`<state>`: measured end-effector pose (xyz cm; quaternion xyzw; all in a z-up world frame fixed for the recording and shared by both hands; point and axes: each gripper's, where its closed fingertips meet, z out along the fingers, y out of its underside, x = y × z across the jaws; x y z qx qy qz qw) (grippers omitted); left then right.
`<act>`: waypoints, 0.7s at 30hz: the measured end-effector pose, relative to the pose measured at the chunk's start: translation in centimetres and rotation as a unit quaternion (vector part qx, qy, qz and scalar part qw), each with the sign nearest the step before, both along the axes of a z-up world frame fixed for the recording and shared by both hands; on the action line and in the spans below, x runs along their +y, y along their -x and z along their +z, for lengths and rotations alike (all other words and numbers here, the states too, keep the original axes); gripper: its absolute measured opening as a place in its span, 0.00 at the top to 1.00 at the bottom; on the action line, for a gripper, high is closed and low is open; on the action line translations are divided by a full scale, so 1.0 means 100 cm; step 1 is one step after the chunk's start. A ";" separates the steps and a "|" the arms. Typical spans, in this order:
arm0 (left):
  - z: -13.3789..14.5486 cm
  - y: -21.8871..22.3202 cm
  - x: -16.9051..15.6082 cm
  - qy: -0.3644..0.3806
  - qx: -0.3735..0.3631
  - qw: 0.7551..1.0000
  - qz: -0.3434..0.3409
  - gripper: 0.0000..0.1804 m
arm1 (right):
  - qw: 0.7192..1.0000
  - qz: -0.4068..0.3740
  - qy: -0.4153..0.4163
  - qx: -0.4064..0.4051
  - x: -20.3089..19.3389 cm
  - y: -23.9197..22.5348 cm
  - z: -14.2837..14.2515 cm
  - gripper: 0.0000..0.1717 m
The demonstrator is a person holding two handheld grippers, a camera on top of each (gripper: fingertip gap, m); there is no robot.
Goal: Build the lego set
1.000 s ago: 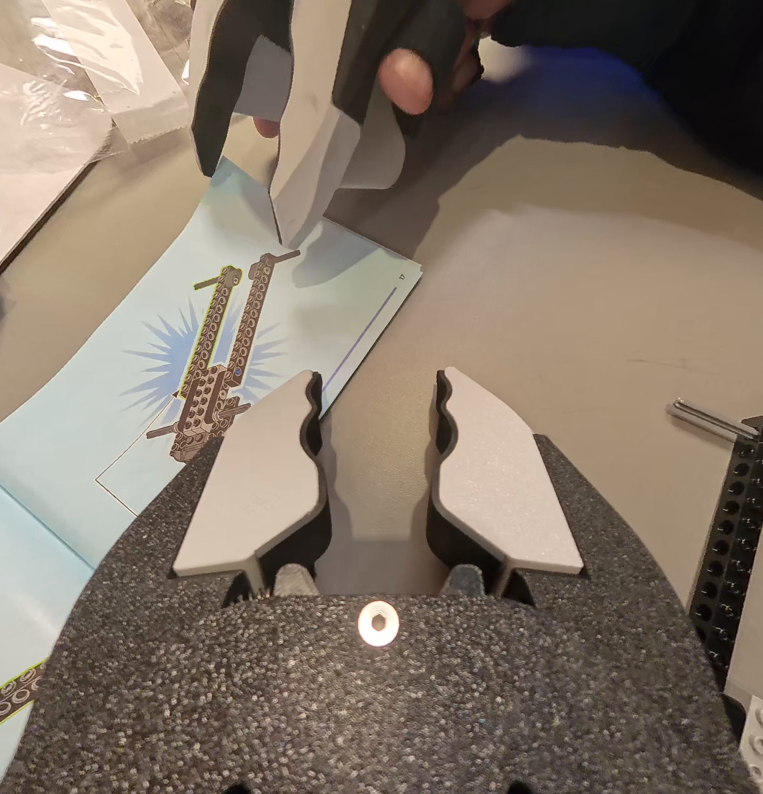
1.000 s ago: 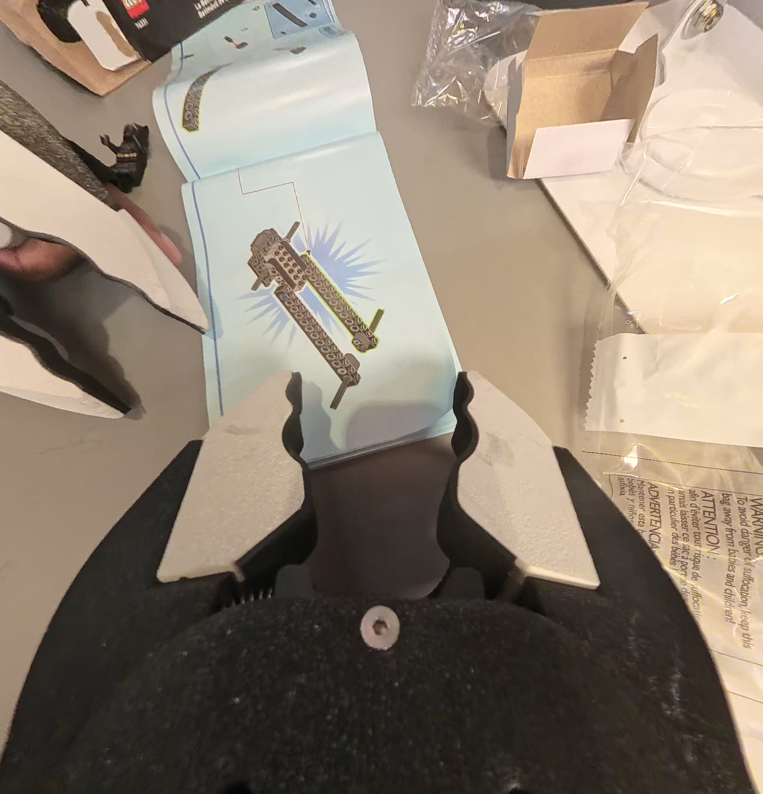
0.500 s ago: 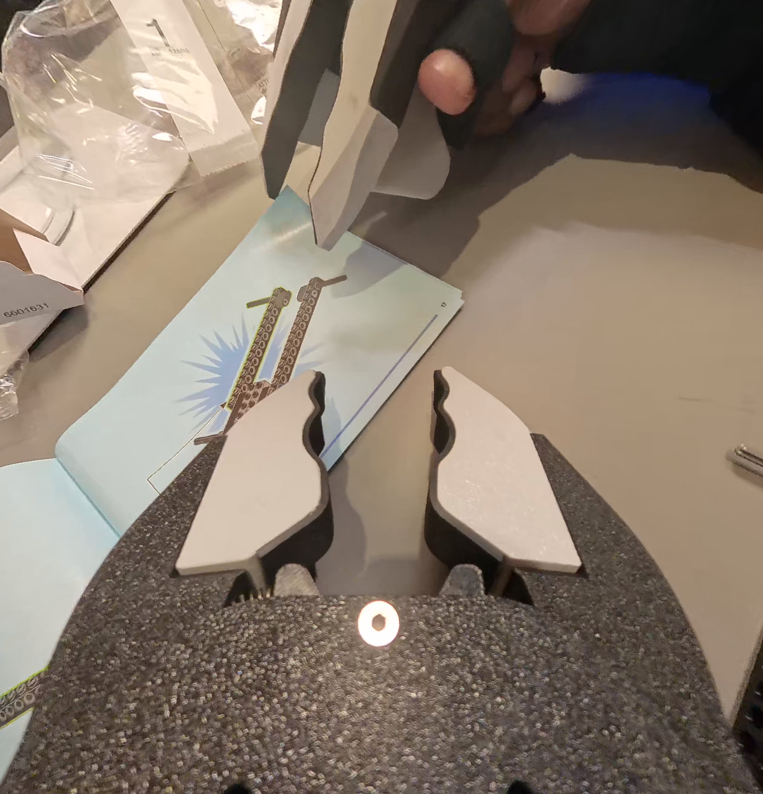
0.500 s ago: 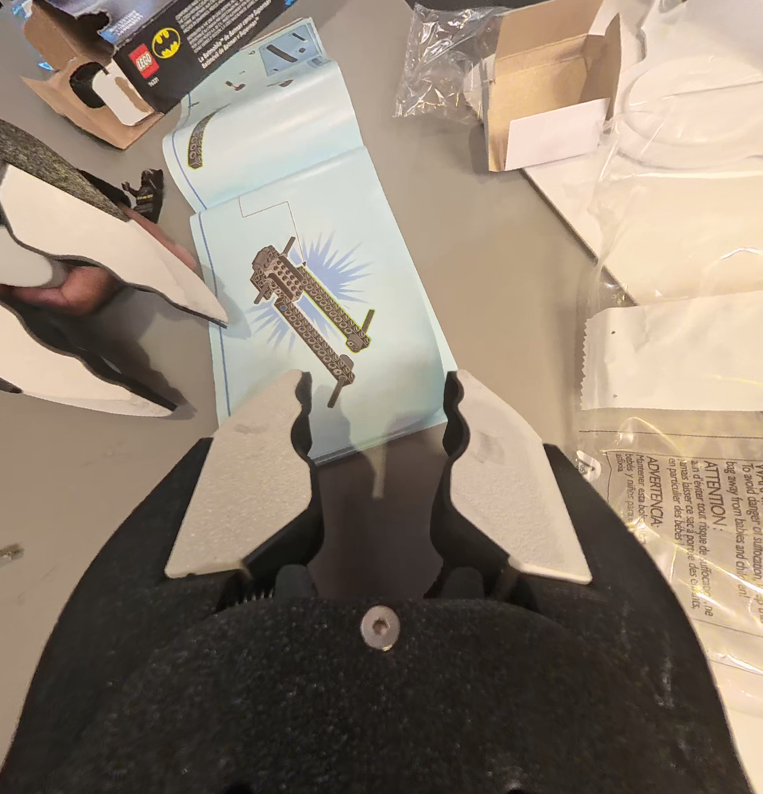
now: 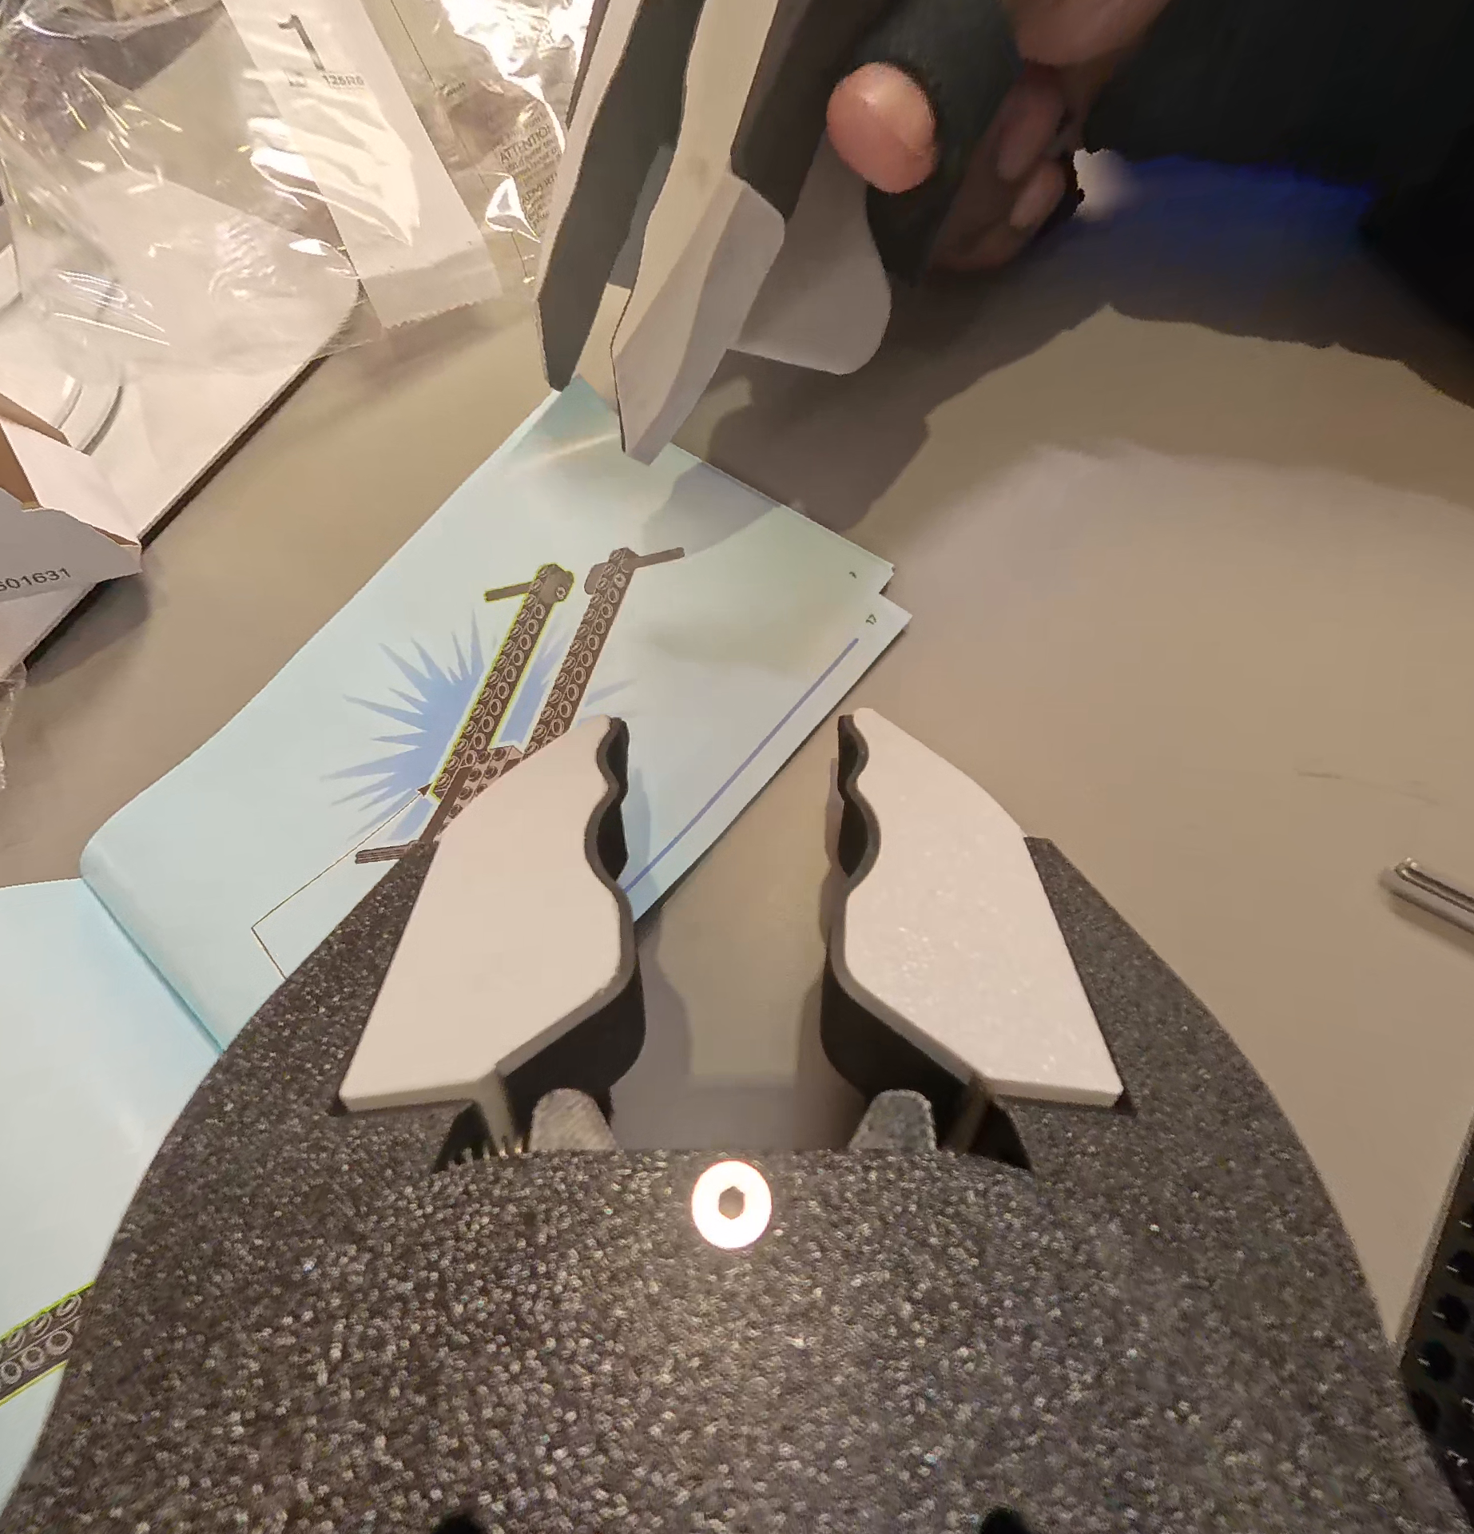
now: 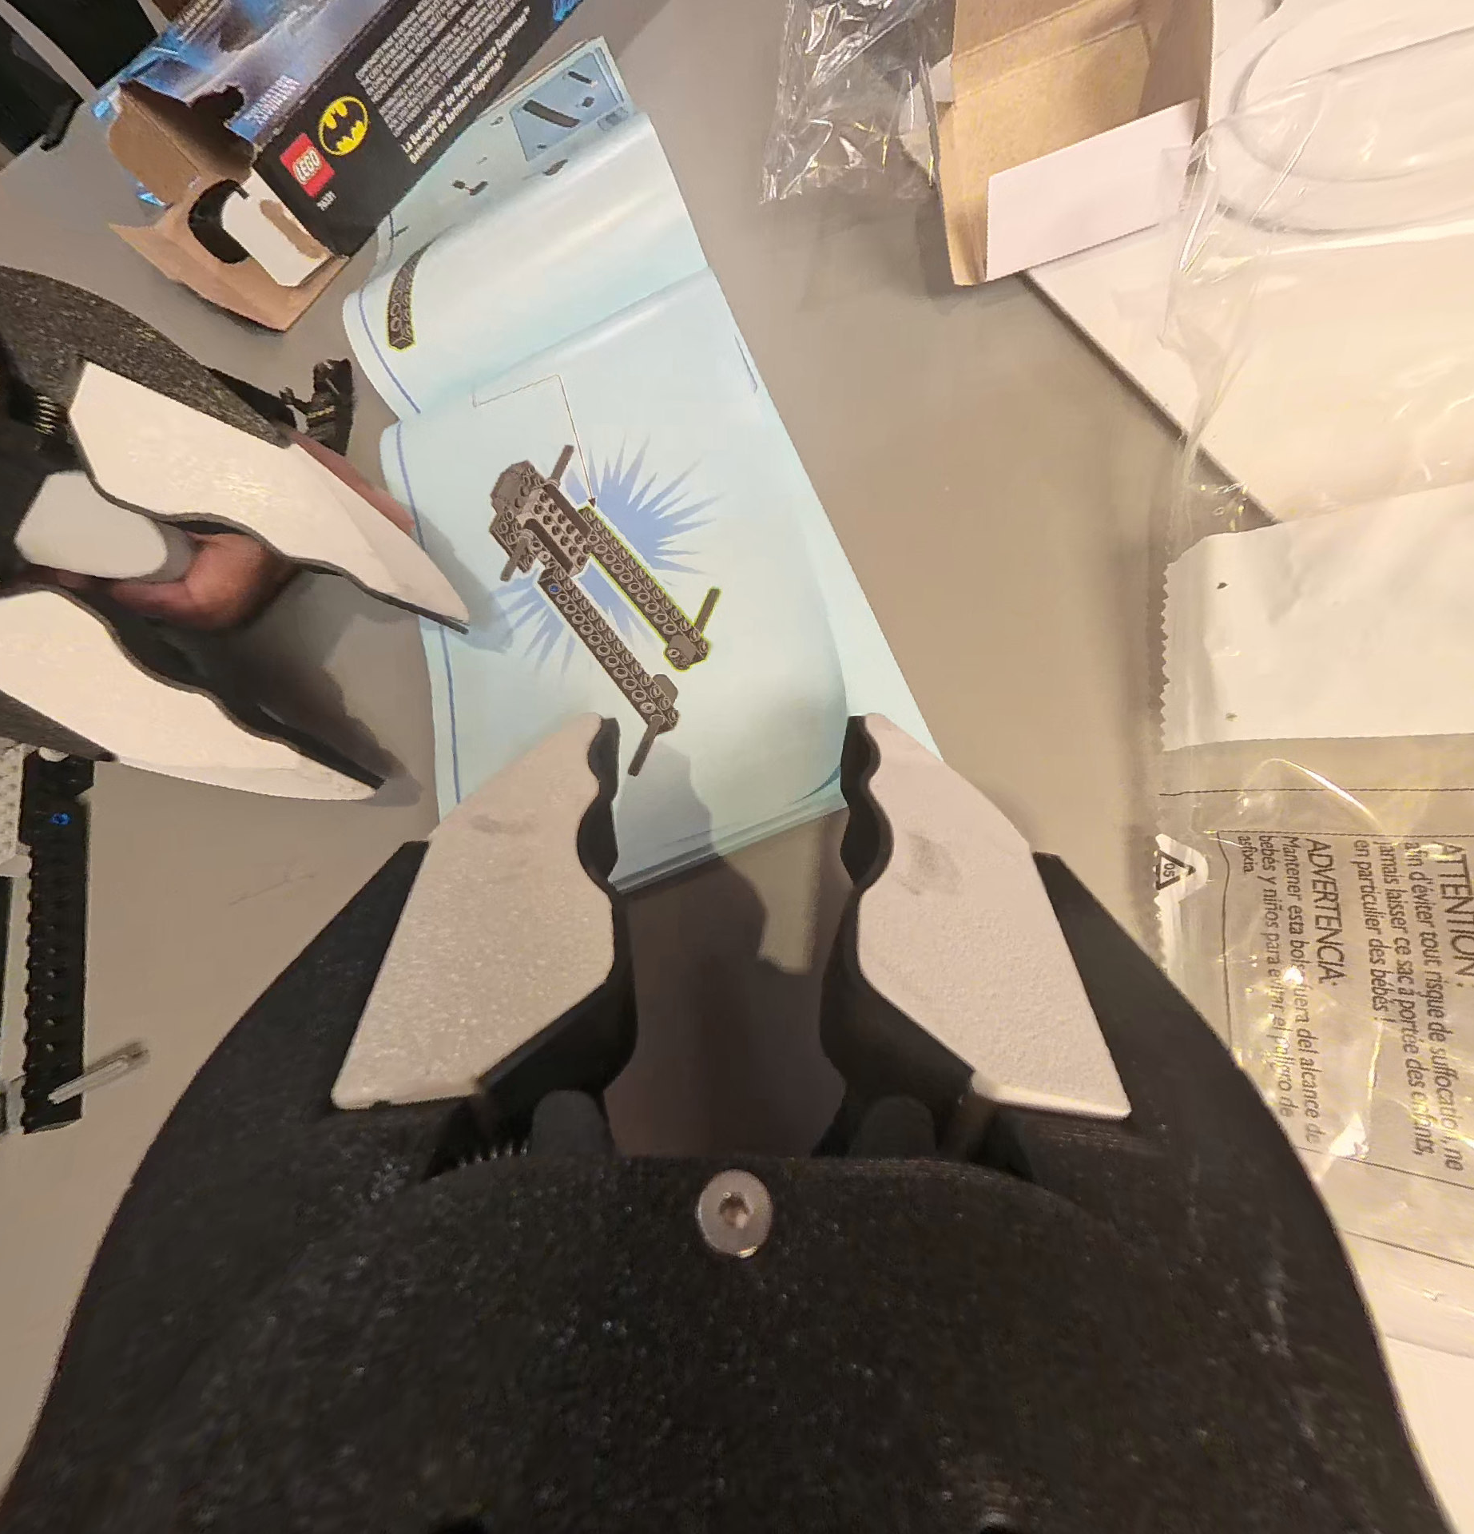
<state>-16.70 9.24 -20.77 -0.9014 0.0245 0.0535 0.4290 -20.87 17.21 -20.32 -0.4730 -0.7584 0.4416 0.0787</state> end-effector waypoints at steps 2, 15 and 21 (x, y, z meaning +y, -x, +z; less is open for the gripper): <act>-0.003 0.000 -0.002 0.009 0.011 1.000 -0.005 0.73 | 1.000 0.004 -0.001 -0.003 -0.001 -0.001 -0.001 0.70; -0.004 -0.011 -0.002 0.016 0.166 0.980 -0.109 0.80 | 1.000 0.027 0.006 -0.006 -0.009 -0.005 -0.001 0.74; -0.008 -0.017 -0.005 0.056 0.178 0.968 -0.168 0.77 | 0.999 0.033 0.002 0.000 -0.010 -0.006 -0.001 0.76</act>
